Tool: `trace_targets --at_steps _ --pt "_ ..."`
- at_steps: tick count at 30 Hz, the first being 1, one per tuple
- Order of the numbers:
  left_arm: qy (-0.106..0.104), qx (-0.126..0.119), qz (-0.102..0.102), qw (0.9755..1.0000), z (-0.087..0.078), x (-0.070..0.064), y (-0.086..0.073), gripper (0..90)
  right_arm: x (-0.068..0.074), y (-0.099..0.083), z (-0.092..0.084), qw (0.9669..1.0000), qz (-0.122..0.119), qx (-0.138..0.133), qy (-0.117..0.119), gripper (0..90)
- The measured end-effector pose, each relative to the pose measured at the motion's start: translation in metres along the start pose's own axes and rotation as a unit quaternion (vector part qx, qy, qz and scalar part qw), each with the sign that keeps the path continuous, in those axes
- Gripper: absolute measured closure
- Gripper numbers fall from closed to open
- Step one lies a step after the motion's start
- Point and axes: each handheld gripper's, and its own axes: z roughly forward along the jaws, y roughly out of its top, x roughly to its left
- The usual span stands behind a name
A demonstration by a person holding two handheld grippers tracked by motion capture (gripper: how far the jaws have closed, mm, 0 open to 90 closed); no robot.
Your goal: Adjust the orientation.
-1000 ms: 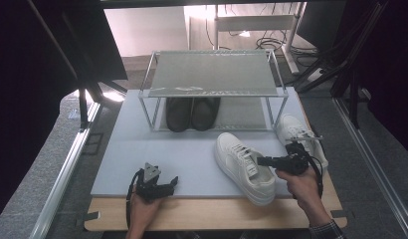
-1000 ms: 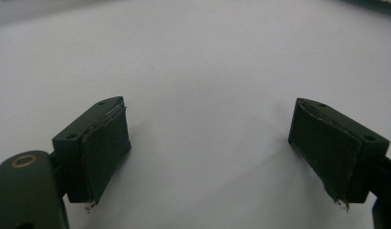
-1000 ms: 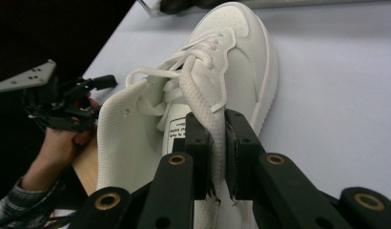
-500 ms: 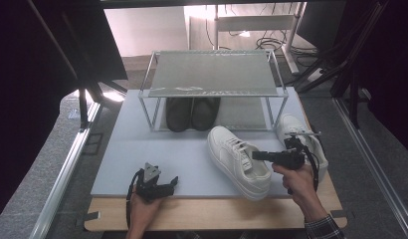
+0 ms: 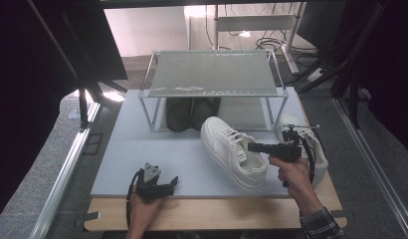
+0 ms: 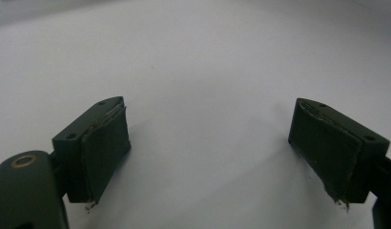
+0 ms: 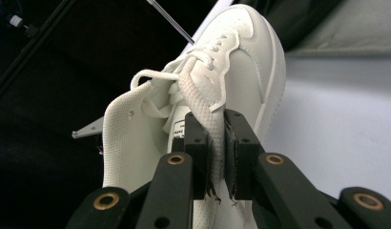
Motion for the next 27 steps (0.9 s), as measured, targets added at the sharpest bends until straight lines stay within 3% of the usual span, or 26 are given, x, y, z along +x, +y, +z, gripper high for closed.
trace_targets --at_steps 27 --pt "0.0 -0.002 0.001 1.0 0.0 0.0 0.0 13.1 0.039 0.042 0.004 0.999 -0.013 -0.007 0.043 81.0"
